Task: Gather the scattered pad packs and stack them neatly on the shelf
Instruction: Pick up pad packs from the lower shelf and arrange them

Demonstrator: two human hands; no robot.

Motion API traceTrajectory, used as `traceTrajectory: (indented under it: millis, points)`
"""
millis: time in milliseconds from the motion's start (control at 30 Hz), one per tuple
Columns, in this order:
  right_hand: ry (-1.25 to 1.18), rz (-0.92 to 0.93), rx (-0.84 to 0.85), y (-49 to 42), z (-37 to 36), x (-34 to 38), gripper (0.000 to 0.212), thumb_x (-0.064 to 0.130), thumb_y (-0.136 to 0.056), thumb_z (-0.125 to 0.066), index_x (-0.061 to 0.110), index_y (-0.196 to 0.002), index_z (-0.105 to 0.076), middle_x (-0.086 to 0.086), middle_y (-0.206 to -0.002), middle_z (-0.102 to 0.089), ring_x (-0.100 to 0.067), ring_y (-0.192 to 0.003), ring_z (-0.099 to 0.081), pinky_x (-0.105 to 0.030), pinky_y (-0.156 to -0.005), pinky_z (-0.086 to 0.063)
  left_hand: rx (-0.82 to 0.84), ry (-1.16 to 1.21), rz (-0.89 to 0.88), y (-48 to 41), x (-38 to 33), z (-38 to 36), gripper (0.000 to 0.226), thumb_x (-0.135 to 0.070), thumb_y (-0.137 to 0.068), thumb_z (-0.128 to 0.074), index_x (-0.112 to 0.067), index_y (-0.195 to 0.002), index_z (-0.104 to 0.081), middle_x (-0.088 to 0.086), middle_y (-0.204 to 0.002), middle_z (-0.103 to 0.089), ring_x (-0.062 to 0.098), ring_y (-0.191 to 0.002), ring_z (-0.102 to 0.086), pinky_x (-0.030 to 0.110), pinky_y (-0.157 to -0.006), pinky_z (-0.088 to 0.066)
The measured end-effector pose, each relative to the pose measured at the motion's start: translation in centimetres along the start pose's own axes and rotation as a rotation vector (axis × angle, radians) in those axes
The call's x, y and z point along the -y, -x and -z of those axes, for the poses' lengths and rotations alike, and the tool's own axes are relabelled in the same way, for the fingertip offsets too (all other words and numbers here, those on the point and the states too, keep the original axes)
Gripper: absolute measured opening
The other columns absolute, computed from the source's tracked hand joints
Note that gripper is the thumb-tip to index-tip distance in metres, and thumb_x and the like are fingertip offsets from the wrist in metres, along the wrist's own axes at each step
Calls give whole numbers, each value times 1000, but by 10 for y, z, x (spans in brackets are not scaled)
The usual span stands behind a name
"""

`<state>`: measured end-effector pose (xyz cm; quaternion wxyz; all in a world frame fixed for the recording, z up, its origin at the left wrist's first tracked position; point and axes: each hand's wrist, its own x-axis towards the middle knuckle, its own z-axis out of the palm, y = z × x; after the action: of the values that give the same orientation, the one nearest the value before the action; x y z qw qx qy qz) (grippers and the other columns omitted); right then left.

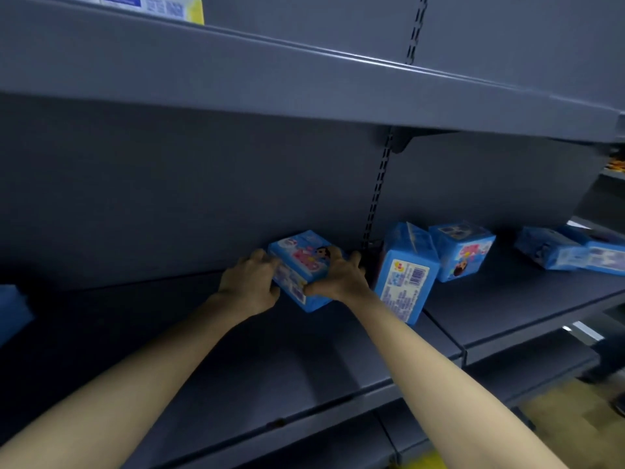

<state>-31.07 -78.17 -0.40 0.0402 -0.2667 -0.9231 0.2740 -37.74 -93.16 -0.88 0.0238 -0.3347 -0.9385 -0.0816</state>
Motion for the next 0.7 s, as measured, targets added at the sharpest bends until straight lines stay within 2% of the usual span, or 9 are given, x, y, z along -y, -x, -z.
traceTrajectory:
  millis: [200,300,367,433,533,633,700]
  points:
    - [-200,30,-68,-3,-4,-8,77,24,-62,-78,27,-126,-34,-7,-125,-29,-32,-120,-36,-39,-95,-44,19,163,84,2,0,1,52,-33,-88,-58,-18,-135,-42,6,-132,-44,22,-119,-46,34,-89,-46]
    - [-331,31,-80,-4,-3,-13,76,24,-61,-80,27,-122,-36,-2,-115,-29,-28,-112,-44,-38,-93,-48,39,332,148,2,1,0,50,-29,-86,-61,-14,-131,-45,7,-131,-49,20,-116,-49,27,-85,-44]
    - [-409,35,-80,-5,-2,-14,77,23,-62,-81,25,-125,-36,-1,-115,-30,-25,-109,-46,-34,-90,-49,59,477,202,2,4,-1,53,-25,-86,-62,-15,-133,-42,6,-133,-49,18,-117,-49,24,-84,-40]
    - [-487,48,-73,-6,-2,-14,79,21,-62,-83,24,-126,-36,-2,-120,-34,-22,-109,-48,-33,-89,-49,81,698,265,1,5,0,57,-24,-84,-65,-18,-134,-40,3,-133,-48,16,-116,-48,25,-86,-41]
    - [-628,53,-45,-6,-6,-13,80,22,-57,-84,27,-121,-37,-6,-127,-42,-23,-110,-52,-38,-89,-52,73,1026,342,6,5,5,62,-31,-83,-68,-22,-136,-37,-5,-127,-46,14,-112,-46,31,-86,-41]
    - [-720,49,4,-4,-11,-11,77,25,-54,-83,29,-116,-38,-8,-127,-45,-24,-108,-55,-37,-82,-54,87,1209,435,9,11,7,70,-42,-80,-69,-24,-138,-33,1,-138,-44,23,-121,-45,40,-94,-43]
    - [-762,64,15,-1,-13,-7,76,24,-55,-84,29,-116,-38,-8,-128,-44,-23,-108,-55,-36,-83,-53,131,1306,444,11,13,7,59,-43,-80,-68,-26,-130,-41,5,-136,-48,25,-117,-49,40,-91,-45]
